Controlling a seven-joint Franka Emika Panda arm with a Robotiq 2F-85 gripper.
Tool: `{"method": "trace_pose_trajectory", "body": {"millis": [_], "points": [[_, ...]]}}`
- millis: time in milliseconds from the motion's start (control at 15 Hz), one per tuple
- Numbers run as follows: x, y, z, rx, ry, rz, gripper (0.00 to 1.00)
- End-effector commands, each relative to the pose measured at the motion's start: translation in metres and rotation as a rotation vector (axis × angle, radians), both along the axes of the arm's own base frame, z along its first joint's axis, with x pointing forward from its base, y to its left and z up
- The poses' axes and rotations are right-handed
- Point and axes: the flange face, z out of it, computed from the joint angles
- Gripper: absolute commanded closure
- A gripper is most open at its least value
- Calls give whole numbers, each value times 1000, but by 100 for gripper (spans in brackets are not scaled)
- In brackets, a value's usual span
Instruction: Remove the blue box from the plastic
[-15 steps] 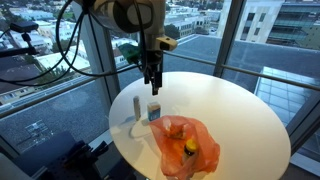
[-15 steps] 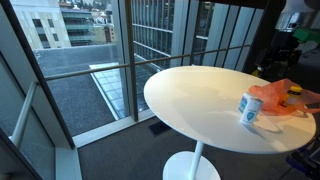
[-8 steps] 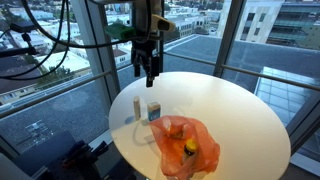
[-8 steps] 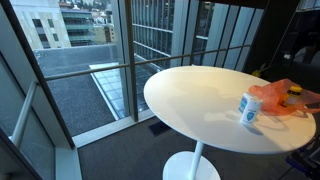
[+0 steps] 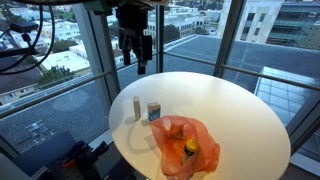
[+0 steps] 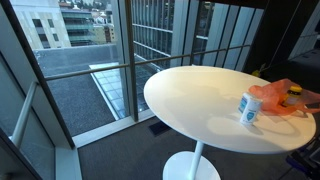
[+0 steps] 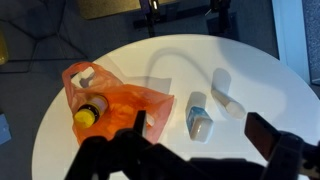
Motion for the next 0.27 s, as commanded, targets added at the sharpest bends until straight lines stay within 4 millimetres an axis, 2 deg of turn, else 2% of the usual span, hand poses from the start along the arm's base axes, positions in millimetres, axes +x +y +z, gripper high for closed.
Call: {"method": "trace_pose_trajectory", "body": {"millis": [0,200], "points": [[-2,-1,3,2,3,3,0],[-3,-1,1,4,7,4,0]]}}
